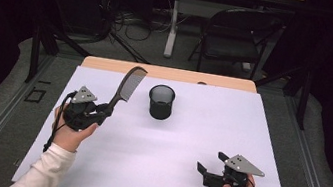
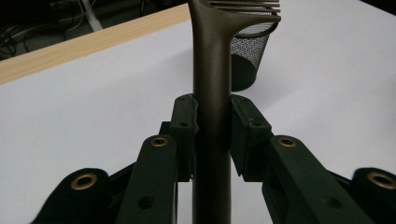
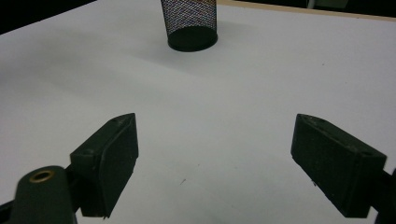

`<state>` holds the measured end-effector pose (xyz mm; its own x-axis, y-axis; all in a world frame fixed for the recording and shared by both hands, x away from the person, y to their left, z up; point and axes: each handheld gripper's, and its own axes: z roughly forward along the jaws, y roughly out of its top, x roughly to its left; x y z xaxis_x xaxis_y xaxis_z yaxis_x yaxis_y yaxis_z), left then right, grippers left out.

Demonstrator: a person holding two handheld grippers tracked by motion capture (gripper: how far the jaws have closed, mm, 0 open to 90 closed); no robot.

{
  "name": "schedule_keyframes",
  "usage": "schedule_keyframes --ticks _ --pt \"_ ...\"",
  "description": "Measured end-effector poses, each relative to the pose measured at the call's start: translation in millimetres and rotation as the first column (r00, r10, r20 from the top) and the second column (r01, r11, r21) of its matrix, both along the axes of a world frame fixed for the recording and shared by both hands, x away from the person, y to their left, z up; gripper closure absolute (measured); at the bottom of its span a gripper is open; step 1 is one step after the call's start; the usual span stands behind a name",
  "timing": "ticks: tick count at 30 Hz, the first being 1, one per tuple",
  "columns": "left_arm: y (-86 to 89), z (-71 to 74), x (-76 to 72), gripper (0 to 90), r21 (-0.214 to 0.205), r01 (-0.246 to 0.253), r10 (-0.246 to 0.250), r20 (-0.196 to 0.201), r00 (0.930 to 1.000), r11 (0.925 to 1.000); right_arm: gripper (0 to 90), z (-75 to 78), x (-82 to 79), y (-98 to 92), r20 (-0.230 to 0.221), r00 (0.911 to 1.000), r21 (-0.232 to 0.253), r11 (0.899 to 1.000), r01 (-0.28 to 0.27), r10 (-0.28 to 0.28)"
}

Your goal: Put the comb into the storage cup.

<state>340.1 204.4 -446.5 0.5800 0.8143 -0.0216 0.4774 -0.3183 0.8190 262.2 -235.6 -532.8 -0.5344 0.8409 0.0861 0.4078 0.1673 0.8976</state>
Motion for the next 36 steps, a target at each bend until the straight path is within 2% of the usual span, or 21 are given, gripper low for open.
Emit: schedule_keyframes --ticks 6,16,23,36 --pt "-7.6 0.4 -2.6 72.4 -0.016 0.010 -0.009 0.036 0.9993 0.9998 14.8 0.0 -0.1 0.1 0.000 1.0000 0.000 1.000 0.000 0.000" --pt "-22.8 -4.2 -5.9 72.5 -0.023 0.029 -0.028 0.048 0.9984 0.9993 14.8 0.0 0.0 -0.1 0.002 1.0000 -0.001 1.000 -0.001 0.001" --pt "-32.4 -7.6 -11.5 72.5 -0.027 0.041 -0.039 0.075 0.9964 0.9988 14.8 0.1 -0.1 -0.6 0.002 1.0000 -0.002 1.000 0.002 -0.002" --pt "-37.5 -17.4 -20.0 72.5 -0.028 0.050 -0.047 0.103 0.9936 0.9984 14.7 0.7 -0.4 -0.6 0.003 1.0000 -0.005 1.000 -0.001 0.001"
